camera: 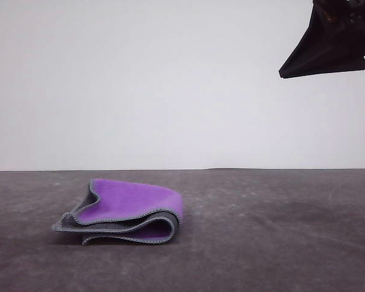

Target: Fold clothes

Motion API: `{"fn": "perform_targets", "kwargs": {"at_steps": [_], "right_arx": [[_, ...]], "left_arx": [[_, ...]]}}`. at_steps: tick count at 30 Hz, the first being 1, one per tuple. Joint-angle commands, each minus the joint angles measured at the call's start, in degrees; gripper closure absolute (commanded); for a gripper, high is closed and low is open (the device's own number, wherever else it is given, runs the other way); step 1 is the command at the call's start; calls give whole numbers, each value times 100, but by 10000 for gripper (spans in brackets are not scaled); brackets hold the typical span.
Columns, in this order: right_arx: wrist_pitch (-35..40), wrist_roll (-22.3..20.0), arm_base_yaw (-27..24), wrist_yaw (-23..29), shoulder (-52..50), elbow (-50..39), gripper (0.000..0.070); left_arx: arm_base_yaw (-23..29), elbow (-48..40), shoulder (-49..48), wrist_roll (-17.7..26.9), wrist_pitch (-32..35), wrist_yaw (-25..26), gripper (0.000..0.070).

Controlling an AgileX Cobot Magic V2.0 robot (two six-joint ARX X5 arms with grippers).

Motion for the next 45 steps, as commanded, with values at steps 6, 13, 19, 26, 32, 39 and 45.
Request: {"fn": "perform_targets", "kwargs": {"at_steps": [6, 13, 19, 26, 32, 39, 45], "right_arx": [[102, -269, -3, 47, -118, 57, 690], [-282, -652, -420, 1059, -690, -462, 690], [-150, -384, -1039, 1813, -2021, -1707, 690], [-153, -369, -1551, 2146, -3763, -2805, 690], [-179, -369, -1867, 2152, -4759, -3240, 690], [-704, -373, -2052, 2440, -5456, -3250, 690], [-706, -336, -2059, 2398, -5436, -3250, 690]], "left_arx": [[0, -116, 0, 63, 65, -26, 700], [0, -116, 0, 63, 64, -26, 700], [2, -116, 0, 63, 66, -24, 700], [0, -116, 0, 61, 65, -24, 700], [0, -116, 0, 63, 64, -24, 700], [2, -116, 0, 62, 63, -24, 700], [0, -116, 0, 63, 65, -24, 700]]}}
